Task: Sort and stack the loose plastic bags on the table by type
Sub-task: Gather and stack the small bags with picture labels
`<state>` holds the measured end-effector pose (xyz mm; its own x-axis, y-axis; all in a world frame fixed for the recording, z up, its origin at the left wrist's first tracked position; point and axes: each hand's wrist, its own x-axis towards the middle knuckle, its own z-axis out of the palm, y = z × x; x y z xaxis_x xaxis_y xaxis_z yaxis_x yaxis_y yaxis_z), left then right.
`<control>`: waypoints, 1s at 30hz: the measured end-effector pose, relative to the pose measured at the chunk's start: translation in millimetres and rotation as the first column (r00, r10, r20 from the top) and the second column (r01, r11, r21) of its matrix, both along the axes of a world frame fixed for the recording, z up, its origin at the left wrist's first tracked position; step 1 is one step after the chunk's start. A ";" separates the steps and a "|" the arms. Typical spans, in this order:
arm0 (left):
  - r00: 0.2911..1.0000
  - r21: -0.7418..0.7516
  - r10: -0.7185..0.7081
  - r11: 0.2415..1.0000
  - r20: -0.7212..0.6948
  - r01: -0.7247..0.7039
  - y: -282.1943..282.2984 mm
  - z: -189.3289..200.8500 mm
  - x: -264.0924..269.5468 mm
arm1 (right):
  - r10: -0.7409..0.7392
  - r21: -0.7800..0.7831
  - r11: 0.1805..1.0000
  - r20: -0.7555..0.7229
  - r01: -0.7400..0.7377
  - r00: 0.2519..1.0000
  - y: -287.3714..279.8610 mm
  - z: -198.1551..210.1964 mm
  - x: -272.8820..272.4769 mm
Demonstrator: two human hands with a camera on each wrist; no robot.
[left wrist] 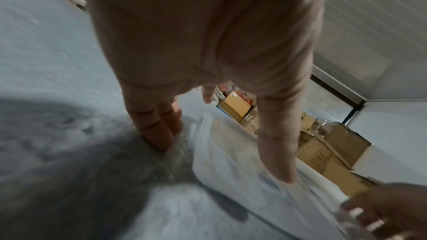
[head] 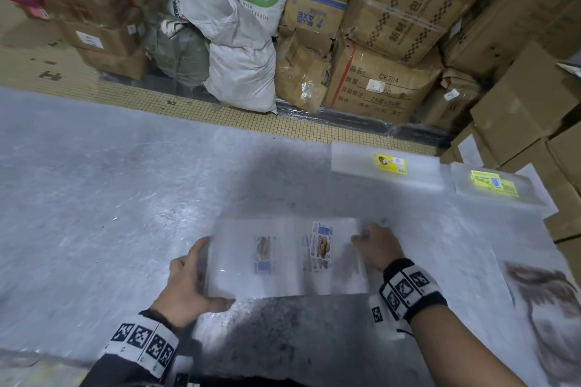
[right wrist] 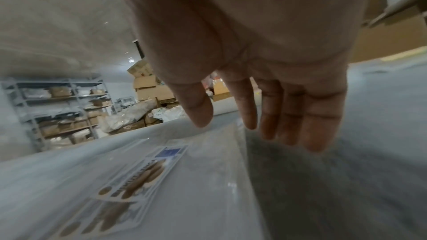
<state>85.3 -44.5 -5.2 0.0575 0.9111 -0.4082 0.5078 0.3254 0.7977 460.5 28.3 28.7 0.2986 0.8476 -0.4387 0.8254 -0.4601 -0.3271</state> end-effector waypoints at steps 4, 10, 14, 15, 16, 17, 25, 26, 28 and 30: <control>1.000 -0.039 -0.008 0.999 0.012 0.008 -14.7 5.3 6.3 | 0.185 0.212 0.958 0.065 -0.195 0.981 22.2 5.7 -22.2; 0.995 -0.032 -0.019 0.999 -0.093 0.016 -15.6 3.5 13.2 | 0.539 0.213 0.800 0.154 -0.561 0.828 55.5 2.7 -79.6; 0.988 0.025 -0.007 1.000 -0.153 0.011 -16.5 -0.9 14.4 | 0.618 0.087 0.766 0.174 -0.637 0.766 68.7 -4.3 -96.0; 0.986 0.037 0.000 0.999 -0.166 0.006 -15.8 -2.1 14.6 | 0.623 0.069 0.770 0.133 -0.635 0.771 70.3 -5.3 -97.4; 0.985 0.048 0.003 0.999 -0.173 0.006 -14.8 -2.4 15.0 | 0.622 0.051 0.775 0.111 -0.630 0.775 70.9 -4.8 -98.1; 0.985 0.059 0.005 0.998 -0.170 0.005 -13.7 -2.5 15.8 | 0.624 0.042 0.775 0.116 -0.631 0.773 71.8 -5.1 -97.9; 0.986 0.083 -0.012 0.996 -0.164 0.026 1.4 -1.4 16.0 | 0.587 0.077 0.808 -0.009 -0.585 0.810 68.8 -7.5 -91.0; 0.983 0.089 -0.020 0.995 -0.183 0.037 3.6 -1.0 17.1 | 0.574 0.087 0.817 -0.022 -0.571 0.818 67.9 -7.2 -90.4; 0.976 0.101 -0.031 0.993 -0.217 0.054 8.1 1.5 19.3 | 0.557 0.104 0.829 -0.045 -0.550 0.830 66.5 -6.9 -90.0; 0.970 0.105 -0.040 0.992 -0.240 0.067 12.4 4.0 21.0 | 0.559 0.101 0.827 -0.051 -0.553 0.828 65.4 -5.7 -90.0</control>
<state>106.4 -32.2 -1.2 0.0215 0.9499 -0.3119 0.7013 0.2080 0.6818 370.6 93.7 23.0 -0.2645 0.8925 -0.3654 0.9052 0.0991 -0.4132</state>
